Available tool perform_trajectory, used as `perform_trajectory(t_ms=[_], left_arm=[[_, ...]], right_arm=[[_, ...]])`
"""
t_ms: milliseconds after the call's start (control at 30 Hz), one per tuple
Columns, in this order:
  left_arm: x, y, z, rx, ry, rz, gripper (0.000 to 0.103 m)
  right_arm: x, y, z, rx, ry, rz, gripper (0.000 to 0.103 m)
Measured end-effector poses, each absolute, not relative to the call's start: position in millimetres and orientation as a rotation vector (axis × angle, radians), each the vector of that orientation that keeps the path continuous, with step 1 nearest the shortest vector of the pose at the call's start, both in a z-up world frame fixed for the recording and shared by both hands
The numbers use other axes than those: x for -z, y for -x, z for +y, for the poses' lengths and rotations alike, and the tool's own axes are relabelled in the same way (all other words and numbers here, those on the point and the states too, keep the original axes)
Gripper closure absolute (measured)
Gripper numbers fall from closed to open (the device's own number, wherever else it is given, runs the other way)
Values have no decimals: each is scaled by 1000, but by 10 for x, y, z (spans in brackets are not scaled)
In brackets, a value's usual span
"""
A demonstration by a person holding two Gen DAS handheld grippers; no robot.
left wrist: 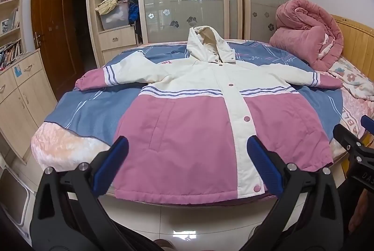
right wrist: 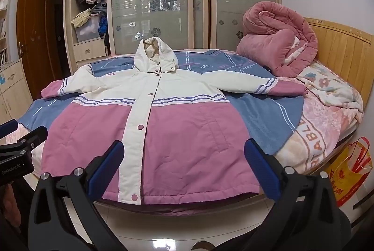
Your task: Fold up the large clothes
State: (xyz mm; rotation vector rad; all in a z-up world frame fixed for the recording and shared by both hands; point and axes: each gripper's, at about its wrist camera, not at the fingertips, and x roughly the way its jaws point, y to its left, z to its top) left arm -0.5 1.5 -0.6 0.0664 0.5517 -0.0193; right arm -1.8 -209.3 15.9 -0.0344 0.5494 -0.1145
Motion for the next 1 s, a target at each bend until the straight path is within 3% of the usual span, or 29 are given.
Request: perform_trajectory(t_ms=[1000], left_arm=[[55,-40,-36,32,-47,529,2]], right_arm=[[-120,-32,-2086,117,46,557,1]])
